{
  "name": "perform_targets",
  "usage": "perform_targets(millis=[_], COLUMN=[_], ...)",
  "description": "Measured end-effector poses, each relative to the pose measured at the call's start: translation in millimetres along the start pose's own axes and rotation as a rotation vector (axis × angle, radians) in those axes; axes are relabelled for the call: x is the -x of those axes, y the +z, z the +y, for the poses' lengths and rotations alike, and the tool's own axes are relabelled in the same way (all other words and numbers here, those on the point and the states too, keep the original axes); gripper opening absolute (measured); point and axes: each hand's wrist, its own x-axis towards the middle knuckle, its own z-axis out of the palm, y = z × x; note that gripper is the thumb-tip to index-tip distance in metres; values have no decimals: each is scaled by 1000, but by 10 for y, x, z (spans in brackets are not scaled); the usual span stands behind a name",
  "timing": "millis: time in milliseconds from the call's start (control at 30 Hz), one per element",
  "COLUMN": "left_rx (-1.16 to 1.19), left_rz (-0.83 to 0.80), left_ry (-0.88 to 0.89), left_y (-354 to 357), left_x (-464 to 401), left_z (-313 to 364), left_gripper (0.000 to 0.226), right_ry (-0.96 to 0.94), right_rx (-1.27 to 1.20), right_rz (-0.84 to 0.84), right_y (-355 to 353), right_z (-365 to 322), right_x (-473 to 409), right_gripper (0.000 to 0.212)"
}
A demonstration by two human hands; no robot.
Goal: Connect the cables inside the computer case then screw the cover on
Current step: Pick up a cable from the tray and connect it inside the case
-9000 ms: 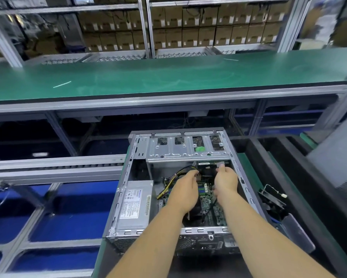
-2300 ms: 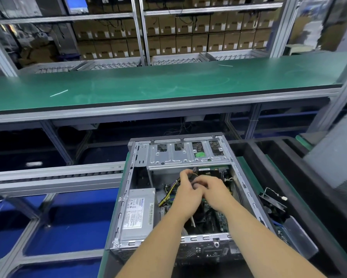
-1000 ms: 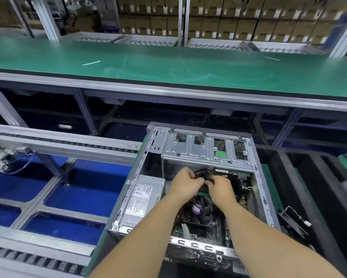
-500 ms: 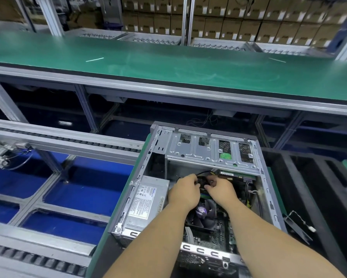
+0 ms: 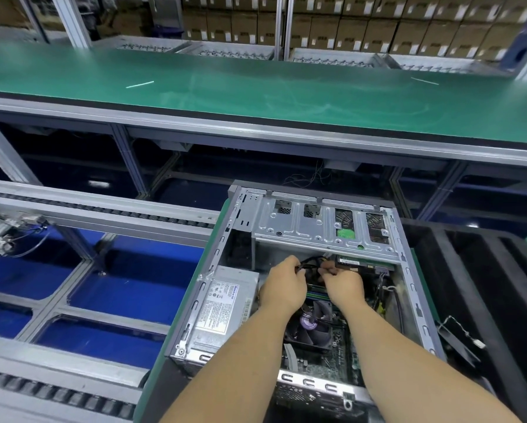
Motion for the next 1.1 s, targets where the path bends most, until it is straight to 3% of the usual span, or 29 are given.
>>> perform_targets(millis=[133,333,500,633,767,833,1000,1100], left_rx=[17,3,-9,-10,-9,-11,19,40], left_rz=[-8,-31,-39,-41,-40,-32,15,42], left_ry=[-39,-74,-85,-96,-94,-89,-57,-10], left_y=[13,19,22,29,33,33,17,13], left_x=[-12,-14,-26,-36,-26,-25,-14,-6], left_z=[-17,-34,-51,-59,-57,-57,-29,-13], left_gripper=[12,14,16,15,13,13,13,16], right_ry=[49,41,137,191,220,238,85,9], right_rx=[-54,104,-7,-129,-206,-224,181,292], right_rz=[-1,-48,-25,-57,-44,-74,-72,-105], right_y=[12,-11,-19,-4,-5,-16,-64,-75], right_z=[-32,-85,-107,-95,-111,-126,-154,-152], right_x=[-45,-31,-33,-85,-81,-76,-6,7], right_gripper=[19,24,31,13,17,9,35,40])
